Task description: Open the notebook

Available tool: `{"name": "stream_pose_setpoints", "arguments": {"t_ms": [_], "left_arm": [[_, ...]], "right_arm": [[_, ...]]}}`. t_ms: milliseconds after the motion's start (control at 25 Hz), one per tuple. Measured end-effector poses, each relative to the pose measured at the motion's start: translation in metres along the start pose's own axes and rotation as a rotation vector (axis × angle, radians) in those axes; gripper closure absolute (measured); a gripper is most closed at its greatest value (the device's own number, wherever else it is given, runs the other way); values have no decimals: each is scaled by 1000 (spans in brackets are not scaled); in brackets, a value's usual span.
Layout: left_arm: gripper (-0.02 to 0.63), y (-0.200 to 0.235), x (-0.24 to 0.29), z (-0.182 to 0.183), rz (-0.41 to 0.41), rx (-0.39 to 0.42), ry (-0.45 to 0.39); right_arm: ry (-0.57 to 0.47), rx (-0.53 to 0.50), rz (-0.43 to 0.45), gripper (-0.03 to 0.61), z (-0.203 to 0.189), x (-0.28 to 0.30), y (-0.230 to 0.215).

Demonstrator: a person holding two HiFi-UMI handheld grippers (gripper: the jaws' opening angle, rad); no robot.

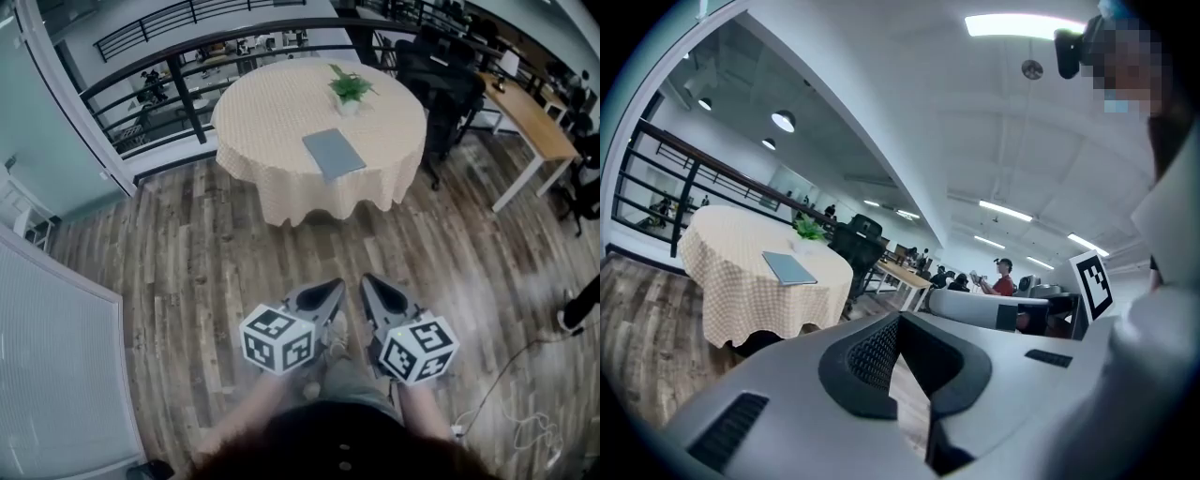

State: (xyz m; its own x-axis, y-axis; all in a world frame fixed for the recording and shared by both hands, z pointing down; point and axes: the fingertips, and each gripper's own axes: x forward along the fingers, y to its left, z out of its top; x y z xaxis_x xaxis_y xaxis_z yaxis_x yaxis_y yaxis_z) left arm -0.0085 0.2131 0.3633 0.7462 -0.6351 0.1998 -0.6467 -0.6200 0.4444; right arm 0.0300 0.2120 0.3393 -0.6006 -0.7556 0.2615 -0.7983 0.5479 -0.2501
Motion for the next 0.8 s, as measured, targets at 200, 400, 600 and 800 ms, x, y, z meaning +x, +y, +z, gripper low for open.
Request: {"name": "stream_pose_setpoints", "arguments": {"t_ms": [200,400,600,800], "left_arm": [[604,36,32,21,39,11,8],[604,67,69,53,66,5,-2],[604,98,103,79,104,17,-6],[604,118,139,100,112,37,-16]], "right_arm": [[18,-62,4,568,19,41,-31],[32,-107,24,568,47,88,-64],[29,-111,42,568,72,127,-98],[46,-120,78,568,81,161,-126]]}}
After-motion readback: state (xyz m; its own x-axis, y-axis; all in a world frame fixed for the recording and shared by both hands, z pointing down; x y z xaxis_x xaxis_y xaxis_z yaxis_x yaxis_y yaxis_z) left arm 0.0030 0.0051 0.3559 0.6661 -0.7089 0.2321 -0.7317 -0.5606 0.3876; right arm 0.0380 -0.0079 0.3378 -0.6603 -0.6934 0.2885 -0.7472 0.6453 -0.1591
